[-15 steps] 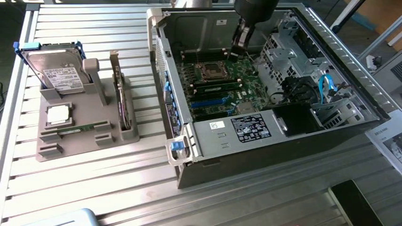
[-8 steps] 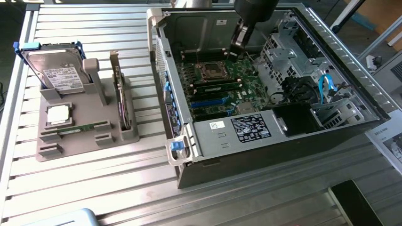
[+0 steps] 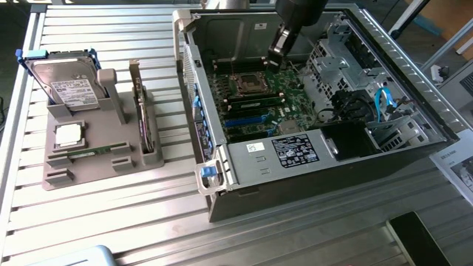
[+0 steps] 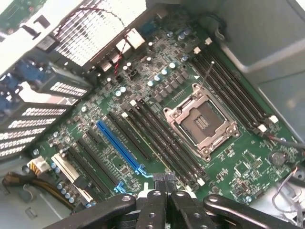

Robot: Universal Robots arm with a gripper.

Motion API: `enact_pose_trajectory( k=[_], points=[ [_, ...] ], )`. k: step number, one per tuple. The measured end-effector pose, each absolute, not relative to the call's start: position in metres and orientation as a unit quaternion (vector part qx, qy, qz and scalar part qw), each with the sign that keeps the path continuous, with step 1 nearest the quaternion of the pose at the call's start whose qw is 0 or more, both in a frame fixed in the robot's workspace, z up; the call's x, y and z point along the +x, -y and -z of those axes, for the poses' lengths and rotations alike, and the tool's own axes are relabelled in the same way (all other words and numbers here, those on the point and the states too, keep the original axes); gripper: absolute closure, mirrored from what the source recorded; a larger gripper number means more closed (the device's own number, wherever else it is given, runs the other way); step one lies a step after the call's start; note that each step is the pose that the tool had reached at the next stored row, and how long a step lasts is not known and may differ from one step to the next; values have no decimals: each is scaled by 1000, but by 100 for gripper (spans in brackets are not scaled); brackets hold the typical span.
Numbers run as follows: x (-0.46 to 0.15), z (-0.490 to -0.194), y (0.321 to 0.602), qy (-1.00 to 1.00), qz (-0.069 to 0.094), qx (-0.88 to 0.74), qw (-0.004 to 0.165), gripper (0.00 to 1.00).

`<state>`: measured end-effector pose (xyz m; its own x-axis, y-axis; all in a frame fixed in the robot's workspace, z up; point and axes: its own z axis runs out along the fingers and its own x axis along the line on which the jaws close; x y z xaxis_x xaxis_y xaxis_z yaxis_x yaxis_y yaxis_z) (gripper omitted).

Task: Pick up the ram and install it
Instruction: 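Press down the ram until it locks into place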

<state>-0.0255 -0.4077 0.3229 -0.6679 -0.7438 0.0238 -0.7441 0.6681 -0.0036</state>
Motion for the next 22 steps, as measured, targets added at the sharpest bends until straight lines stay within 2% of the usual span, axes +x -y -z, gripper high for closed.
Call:
enact_pose_trajectory(
  k=[22],
  points=[
    [-25,-323,408,971,-5,238,11,89]
  ],
)
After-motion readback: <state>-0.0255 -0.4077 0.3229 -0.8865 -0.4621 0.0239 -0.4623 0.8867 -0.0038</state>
